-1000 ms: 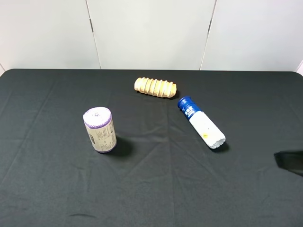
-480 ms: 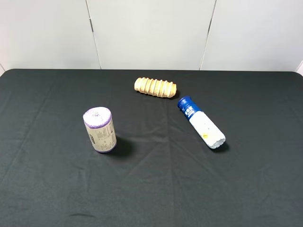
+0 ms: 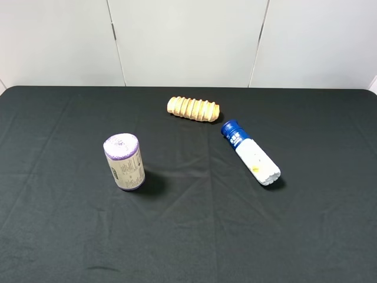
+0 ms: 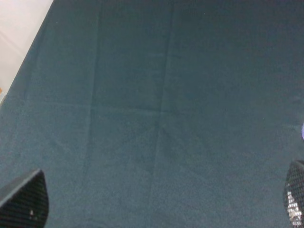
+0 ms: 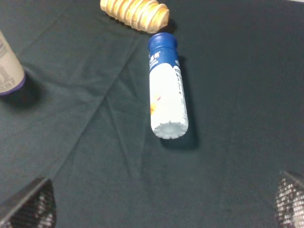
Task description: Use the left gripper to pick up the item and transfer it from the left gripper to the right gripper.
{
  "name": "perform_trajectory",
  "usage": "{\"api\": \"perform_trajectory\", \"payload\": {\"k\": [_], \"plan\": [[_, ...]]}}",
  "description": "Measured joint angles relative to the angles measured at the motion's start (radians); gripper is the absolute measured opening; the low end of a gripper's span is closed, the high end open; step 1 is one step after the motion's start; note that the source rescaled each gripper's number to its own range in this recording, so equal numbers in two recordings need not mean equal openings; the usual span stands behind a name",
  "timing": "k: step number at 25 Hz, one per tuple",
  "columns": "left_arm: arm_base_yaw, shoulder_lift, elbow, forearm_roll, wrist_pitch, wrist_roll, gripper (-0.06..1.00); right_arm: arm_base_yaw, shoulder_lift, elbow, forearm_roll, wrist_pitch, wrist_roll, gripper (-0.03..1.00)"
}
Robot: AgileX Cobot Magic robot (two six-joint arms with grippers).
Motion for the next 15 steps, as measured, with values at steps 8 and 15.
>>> {"api": "perform_trajectory", "payload": {"k": [8,15], "plan": [[0.000,0.000,0.000,0.000,0.000,0.000,0.99,-0.236,-0.046,0.000,0.000,0.000,0.000,1.00],[0.000,0.000,0.000,0.000,0.000,0.000,0.99,-0.395,-0.095,0.000,0.000,0.000,0.003,1.00]]}}
